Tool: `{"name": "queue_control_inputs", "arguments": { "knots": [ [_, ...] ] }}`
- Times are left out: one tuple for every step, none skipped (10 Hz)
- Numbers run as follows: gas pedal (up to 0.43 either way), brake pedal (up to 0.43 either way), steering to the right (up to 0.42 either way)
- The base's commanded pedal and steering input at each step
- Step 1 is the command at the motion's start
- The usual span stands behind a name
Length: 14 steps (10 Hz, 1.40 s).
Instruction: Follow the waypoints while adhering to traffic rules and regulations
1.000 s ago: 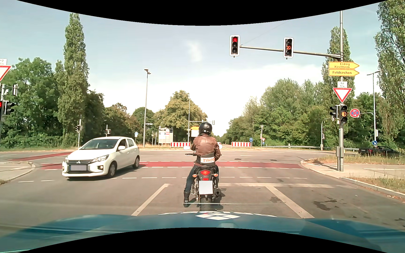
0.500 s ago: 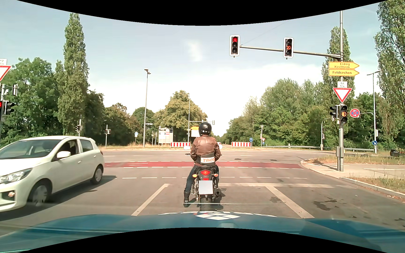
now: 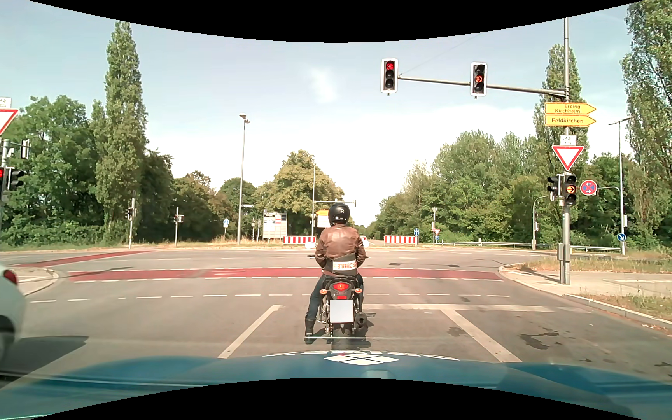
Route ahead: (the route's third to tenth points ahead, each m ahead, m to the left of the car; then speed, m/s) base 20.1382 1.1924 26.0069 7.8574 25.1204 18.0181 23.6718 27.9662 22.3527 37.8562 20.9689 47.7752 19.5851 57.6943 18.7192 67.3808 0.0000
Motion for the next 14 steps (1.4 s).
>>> {"name": "queue_control_inputs", "arguments": {
  "knots": [
    [0.0, 0.311, 0.001],
    [0.0, 0.317, 0.0],
    [0.0, 0.317, 0.0],
    [0.0, 0.311, 0.001],
    [0.0, 0.311, 0.0],
    [0.0, 0.311, 0.001],
    [0.0, 0.311, 0.001],
    [0.0, 0.311, 0.001],
    [0.0, 0.317, 0.001],
    [0.0, 0.311, 0.001],
    [0.0, 0.311, 0.001],
    [0.0, 0.317, 0.001],
    [0.0, 0.317, 0.001],
    [0.0, 0.317, 0.001]
  ]
}}
